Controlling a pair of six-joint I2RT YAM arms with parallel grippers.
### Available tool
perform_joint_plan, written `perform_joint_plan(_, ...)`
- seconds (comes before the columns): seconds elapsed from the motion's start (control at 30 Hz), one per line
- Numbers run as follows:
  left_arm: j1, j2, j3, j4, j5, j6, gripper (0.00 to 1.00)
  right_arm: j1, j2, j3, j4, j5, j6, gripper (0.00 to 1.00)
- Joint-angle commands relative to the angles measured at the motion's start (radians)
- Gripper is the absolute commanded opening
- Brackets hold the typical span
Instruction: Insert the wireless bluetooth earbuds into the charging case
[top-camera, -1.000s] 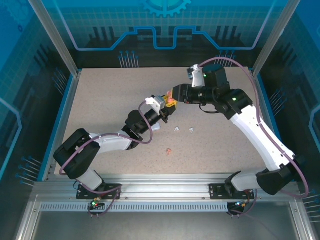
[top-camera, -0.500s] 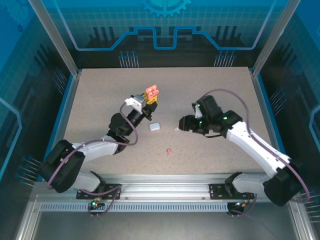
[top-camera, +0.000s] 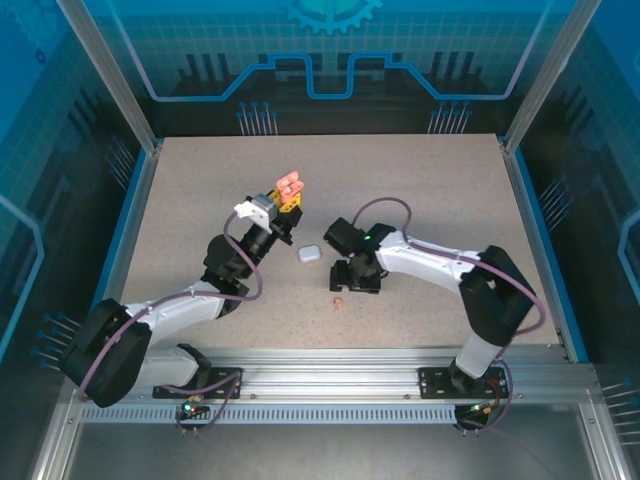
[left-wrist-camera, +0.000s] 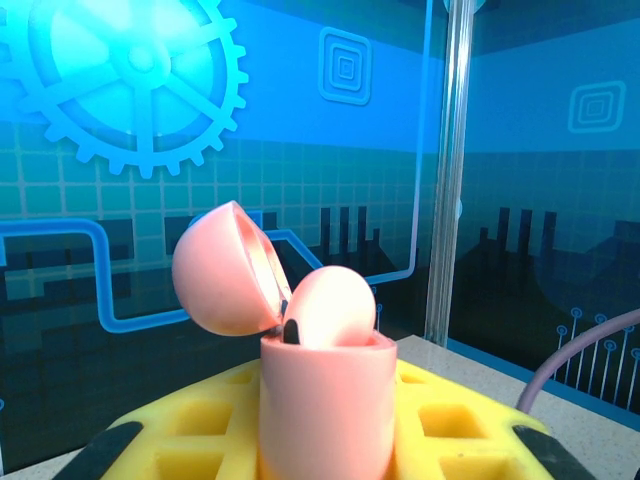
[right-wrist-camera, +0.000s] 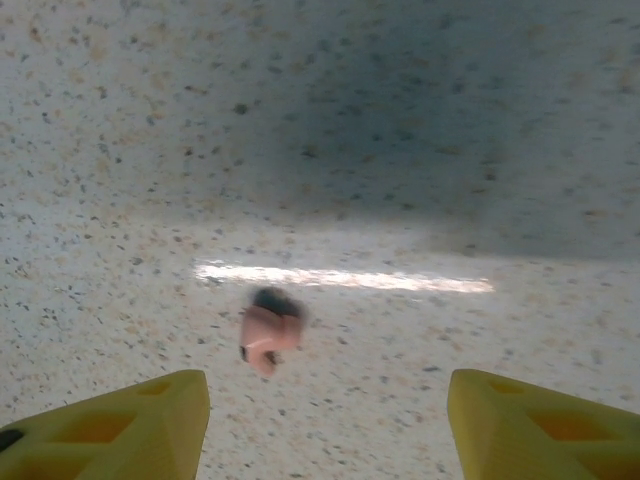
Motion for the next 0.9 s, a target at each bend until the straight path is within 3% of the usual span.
perform_joint_plan(0.0,0.008,-0.028,-0.016,0.024,-0.019,-0.011,0.00,0.047,0.072,0.083,-0.070,0.038,0.021,0.64)
perform_joint_plan(0.53,0.009,-0.027,-0.021,0.039,-0.007,-0.012,0.00,0.070,0.219,0.110,-0.082,0.025,0.054,0.55)
perform_joint_plan(0.87,0.010,-0.040,-0.033,0.040,-0.008,-0.005,0.00,0.069,0.245,0.104,-0.065,0.016,0.066,0.42)
